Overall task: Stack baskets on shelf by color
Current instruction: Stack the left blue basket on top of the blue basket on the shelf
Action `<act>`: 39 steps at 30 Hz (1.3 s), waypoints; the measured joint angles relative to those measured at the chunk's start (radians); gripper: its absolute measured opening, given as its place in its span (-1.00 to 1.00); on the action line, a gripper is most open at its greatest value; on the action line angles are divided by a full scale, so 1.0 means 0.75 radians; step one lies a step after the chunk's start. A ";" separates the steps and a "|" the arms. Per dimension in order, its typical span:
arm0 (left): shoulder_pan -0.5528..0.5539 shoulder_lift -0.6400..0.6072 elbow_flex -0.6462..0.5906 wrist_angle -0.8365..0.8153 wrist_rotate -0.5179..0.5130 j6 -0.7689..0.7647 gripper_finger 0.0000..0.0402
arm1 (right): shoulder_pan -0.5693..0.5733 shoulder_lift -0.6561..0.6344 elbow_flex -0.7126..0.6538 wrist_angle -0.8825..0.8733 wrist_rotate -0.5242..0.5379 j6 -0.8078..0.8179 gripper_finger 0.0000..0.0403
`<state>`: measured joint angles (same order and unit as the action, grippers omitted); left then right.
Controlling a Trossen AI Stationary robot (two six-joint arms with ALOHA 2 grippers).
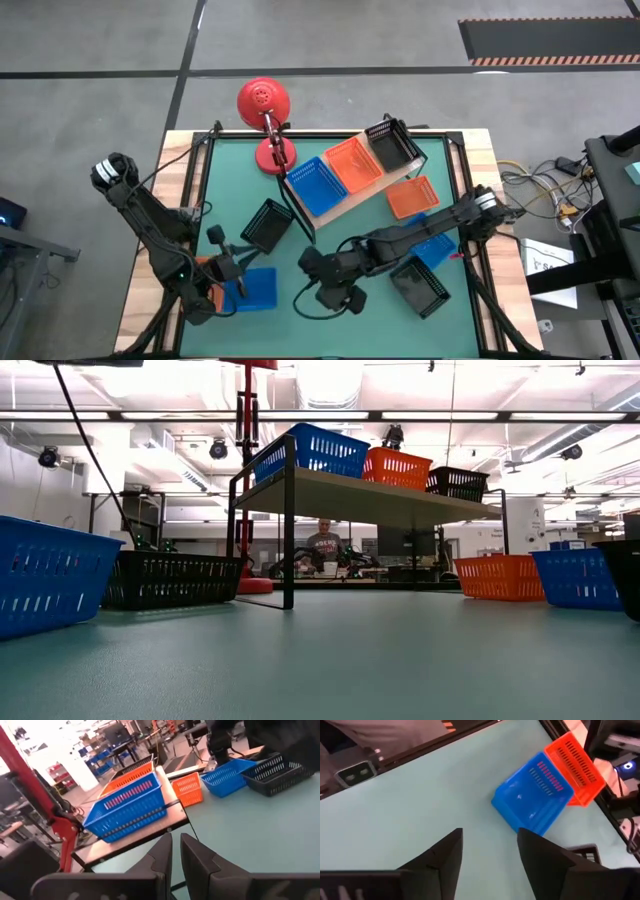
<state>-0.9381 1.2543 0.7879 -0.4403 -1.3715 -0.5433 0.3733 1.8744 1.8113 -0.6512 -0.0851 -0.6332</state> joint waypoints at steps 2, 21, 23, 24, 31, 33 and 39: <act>0.000 -0.008 -0.019 0.017 -0.016 0.000 -0.89 | 0.000 0.051 0.038 0.000 0.000 -0.014 -0.07; 0.000 -0.014 -0.022 0.016 -0.029 0.085 -0.89 | -0.029 0.525 0.515 0.002 0.014 -0.199 -0.11; 0.000 -0.016 -0.022 0.017 -0.030 0.109 -0.89 | -0.037 0.558 0.537 0.008 0.014 -0.216 -0.11; 0.000 -0.017 -0.022 0.016 -0.030 0.112 -0.89 | -0.041 0.575 0.551 0.007 0.014 -0.219 -0.11; 0.001 -0.028 -0.022 0.017 -0.030 0.141 -0.89 | -0.063 0.659 0.587 0.049 0.014 -0.237 -0.11; 0.001 -0.031 -0.022 0.017 -0.030 0.145 -0.89 | -0.067 0.668 0.587 0.068 0.018 -0.260 -0.11; 0.001 -0.036 -0.022 0.017 -0.030 0.144 -0.89 | -0.087 0.668 0.575 0.119 0.022 -0.282 -0.11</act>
<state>-0.9375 1.2275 0.7715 -0.4278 -1.3941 -0.4355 0.3080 2.3756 2.2429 -0.5624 -0.0685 -0.8449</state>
